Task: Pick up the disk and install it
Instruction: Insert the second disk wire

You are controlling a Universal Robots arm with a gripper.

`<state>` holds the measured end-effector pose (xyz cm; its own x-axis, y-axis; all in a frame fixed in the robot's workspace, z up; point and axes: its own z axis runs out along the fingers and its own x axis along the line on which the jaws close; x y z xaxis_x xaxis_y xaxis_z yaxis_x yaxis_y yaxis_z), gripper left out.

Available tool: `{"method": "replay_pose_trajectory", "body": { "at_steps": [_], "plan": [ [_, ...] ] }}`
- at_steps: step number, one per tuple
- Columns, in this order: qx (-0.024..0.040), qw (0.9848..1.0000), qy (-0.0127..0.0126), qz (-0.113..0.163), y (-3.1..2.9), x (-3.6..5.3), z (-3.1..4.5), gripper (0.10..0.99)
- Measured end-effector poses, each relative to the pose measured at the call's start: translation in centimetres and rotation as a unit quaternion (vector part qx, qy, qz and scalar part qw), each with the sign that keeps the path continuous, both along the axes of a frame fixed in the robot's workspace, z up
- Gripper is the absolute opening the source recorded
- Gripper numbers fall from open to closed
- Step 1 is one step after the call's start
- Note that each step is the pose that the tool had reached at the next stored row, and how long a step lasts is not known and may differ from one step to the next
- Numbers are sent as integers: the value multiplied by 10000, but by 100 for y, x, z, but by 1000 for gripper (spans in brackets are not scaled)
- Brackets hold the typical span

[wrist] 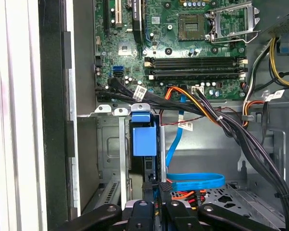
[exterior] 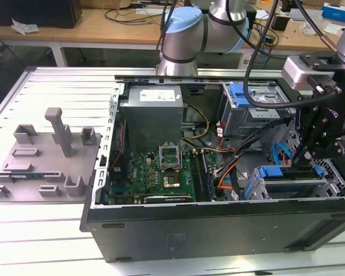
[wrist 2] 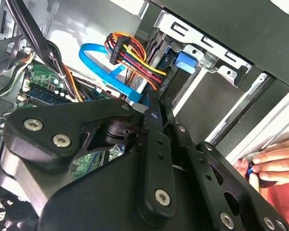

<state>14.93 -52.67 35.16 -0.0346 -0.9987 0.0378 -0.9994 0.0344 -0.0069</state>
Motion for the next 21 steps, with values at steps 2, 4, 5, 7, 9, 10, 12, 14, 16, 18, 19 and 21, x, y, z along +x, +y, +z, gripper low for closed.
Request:
{"method": "replay_pose_trajectory", "body": {
  "at_steps": [2, 4, 5, 7, 9, 10, 12, 14, 16, 18, 19, 21],
  "plan": [
    [0, 10000, 0, 0, 0, 1, -8, 161],
    [0, 10000, 0, 0, 0, 1, -16, 161],
    [-1, 10000, 0, 0, 0, 1, -23, 161],
    [-1, 10000, 0, 1, 0, 1, -29, 161],
    [0, 10000, 0, 1, 0, 1, -41, 161],
    [-1, 10000, 0, 0, 0, 1, -47, 161],
    [-1, 10000, 0, 0, 0, 1, -55, 161],
    [-2, 10000, 0, 1, 0, 1, -62, 161],
    [-2, 10000, 0, 4, 0, 1, -69, 161],
    [-1, 10000, 0, 6, 0, 1, -76, 161],
    [-1, 10000, 1, 9, 0, 1, -80, 161],
    [-1, 10000, 4, 15, -1, 1, -91, 161]
  ]
}}
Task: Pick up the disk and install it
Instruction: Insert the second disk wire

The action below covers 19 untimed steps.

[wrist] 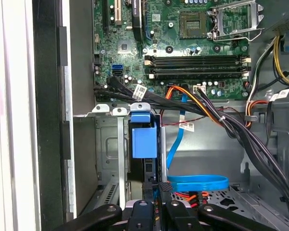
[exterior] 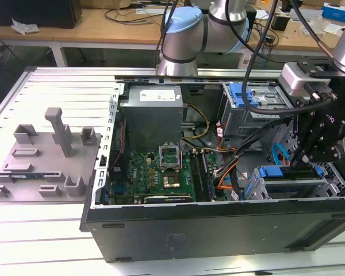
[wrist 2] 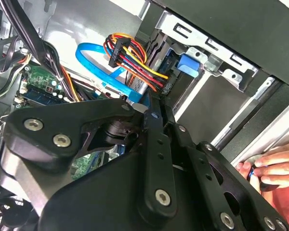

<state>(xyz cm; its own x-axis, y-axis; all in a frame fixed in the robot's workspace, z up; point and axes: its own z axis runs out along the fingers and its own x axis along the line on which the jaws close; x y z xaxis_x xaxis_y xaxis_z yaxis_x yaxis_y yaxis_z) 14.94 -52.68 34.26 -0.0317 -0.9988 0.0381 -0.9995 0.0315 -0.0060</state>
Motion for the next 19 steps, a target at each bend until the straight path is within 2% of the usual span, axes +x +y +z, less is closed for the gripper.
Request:
{"method": "replay_pose_trajectory", "body": {
  "at_steps": [8, 9, 10, 13, 14, 16, 18, 19],
  "plan": [
    [-1, 10000, 1, 17, -2, 0, -41, 161],
    [2, 10000, 1, 18, -1, 0, -42, 173],
    [9, 10000, 1, 18, 0, 0, -29, 231],
    [1, 10000, 1, 18, -1, 0, 82, 416],
    [0, 10000, 2, 18, -1, 0, 133, 416],
    [1, 10000, 0, 18, -1, 0, 293, 416],
    [1, 10000, 0, 18, -1, 0, 329, 400],
    [1, 10000, 0, 18, 0, 0, 328, 337]
  ]
}}
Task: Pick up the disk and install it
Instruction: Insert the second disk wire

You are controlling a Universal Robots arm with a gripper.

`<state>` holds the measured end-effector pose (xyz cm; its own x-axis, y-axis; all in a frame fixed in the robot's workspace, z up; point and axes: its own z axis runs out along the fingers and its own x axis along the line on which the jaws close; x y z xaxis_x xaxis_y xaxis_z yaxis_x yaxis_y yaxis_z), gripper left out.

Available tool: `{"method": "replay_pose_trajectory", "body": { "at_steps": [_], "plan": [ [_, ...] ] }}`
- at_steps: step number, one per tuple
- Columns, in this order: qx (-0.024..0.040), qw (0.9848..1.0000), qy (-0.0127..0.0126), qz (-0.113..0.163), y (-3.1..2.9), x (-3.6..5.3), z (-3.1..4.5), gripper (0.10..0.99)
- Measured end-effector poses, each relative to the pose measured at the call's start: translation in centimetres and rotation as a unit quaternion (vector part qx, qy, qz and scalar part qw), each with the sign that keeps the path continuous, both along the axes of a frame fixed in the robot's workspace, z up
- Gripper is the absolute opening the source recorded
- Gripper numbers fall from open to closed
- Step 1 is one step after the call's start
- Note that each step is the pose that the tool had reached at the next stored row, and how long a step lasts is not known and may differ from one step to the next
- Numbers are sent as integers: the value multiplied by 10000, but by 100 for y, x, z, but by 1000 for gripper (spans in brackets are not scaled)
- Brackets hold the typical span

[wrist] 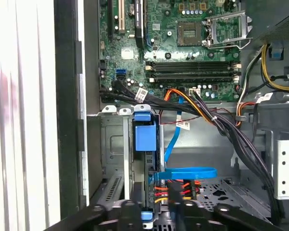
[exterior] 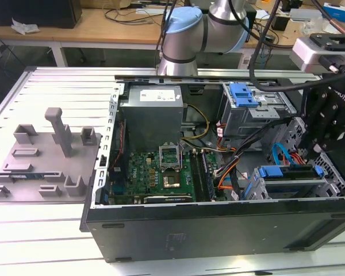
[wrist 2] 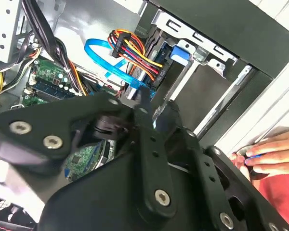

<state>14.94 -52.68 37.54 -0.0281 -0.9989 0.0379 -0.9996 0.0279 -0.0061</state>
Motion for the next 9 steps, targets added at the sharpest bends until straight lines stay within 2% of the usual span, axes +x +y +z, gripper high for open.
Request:
{"method": "replay_pose_trajectory", "body": {
  "at_steps": [4, 9],
  "plan": [
    [-1, 10000, 0, 2, 0, 0, 1, 106],
    [-1, 10000, 0, 4, 0, 0, 1, 106]
  ]
}}
